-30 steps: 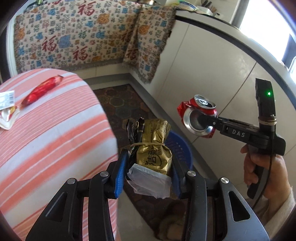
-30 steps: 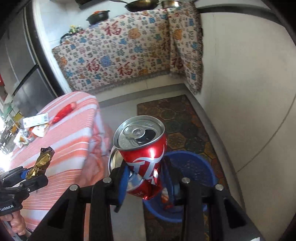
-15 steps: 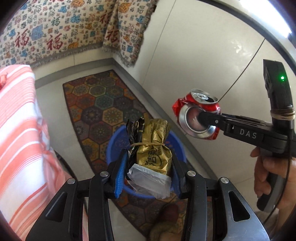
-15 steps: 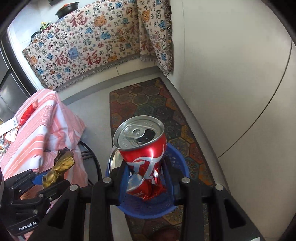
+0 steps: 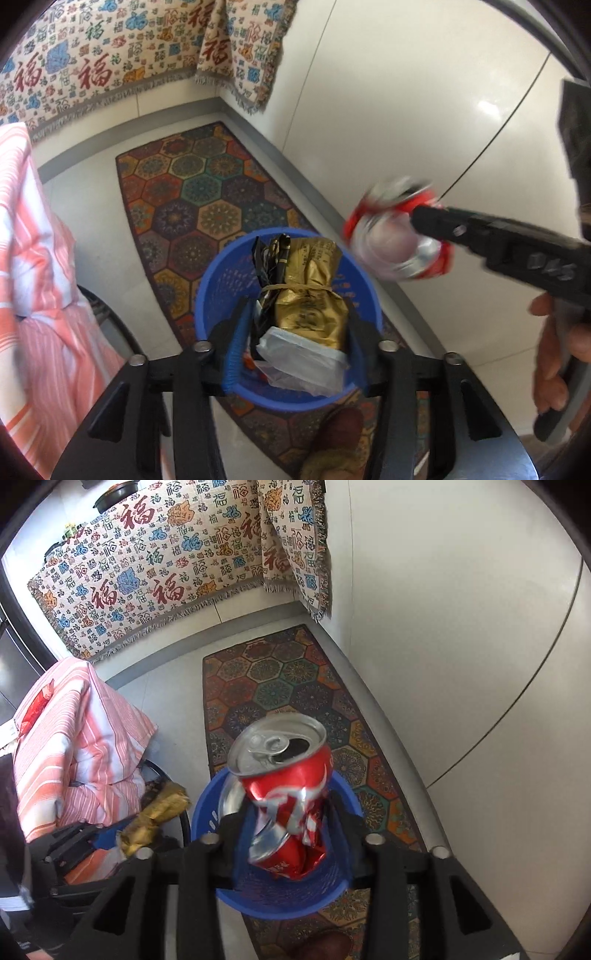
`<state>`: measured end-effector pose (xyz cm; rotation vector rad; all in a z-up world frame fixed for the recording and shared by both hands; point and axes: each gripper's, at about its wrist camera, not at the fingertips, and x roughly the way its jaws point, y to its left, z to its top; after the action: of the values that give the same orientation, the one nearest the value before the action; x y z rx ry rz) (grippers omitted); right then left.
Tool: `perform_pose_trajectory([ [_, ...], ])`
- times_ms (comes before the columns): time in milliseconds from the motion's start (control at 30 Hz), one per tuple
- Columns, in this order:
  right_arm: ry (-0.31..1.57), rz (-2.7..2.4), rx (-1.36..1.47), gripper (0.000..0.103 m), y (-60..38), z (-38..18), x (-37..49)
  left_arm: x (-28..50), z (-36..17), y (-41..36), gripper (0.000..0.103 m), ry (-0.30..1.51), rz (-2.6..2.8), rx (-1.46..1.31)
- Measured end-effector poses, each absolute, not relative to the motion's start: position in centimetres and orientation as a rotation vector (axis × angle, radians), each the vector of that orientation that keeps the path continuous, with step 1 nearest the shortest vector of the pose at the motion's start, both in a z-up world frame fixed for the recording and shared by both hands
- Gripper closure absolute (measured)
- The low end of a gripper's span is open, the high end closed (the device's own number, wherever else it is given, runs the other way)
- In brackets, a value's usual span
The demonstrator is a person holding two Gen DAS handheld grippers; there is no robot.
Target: Collect trash
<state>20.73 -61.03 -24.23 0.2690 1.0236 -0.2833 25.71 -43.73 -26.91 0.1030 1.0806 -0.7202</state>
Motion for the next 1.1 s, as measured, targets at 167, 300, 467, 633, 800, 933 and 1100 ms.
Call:
perform_pose_trajectory([
  [167,0.982,-0.298,0.286,0.055,-61.1,-23.2,20.6,26.2,-27.5,-43.6,0.021,1.083,-0.713,0.082],
  [300,0.913,-0.313,0.283,0.055,-60.9,-21.7,20.2,25.6,-25.4,-42.1,0.021,1.049,-0.71,0.039],
  [467,0.832,-0.308,0.272,0.055,-59.8,-19.6,20.4,23.3,-20.0,-37.7,0.021,0.963,-0.701,-0.006],
  [633,0.752,-0.262,0.249,0.05,-57.2,-17.4,20.9,20.7,-16.0,-31.0,0.016,0.887,-0.603,0.005],
  [800,0.726,-0.184,0.206,0.05,-52.8,-16.1,22.3,19.2,-15.2,-22.6,0.016,0.881,-0.457,0.01],
  [933,0.744,-0.083,0.145,0.049,-47.2,-15.7,23.5,18.7,-16.7,-15.7,0.016,0.906,-0.301,0.016],
  [1100,0.784,0.123,0.067,0.049,-37.4,-16.1,24.2,19.1,-19.0,-7.9,0.016,0.936,-0.141,-0.018],
])
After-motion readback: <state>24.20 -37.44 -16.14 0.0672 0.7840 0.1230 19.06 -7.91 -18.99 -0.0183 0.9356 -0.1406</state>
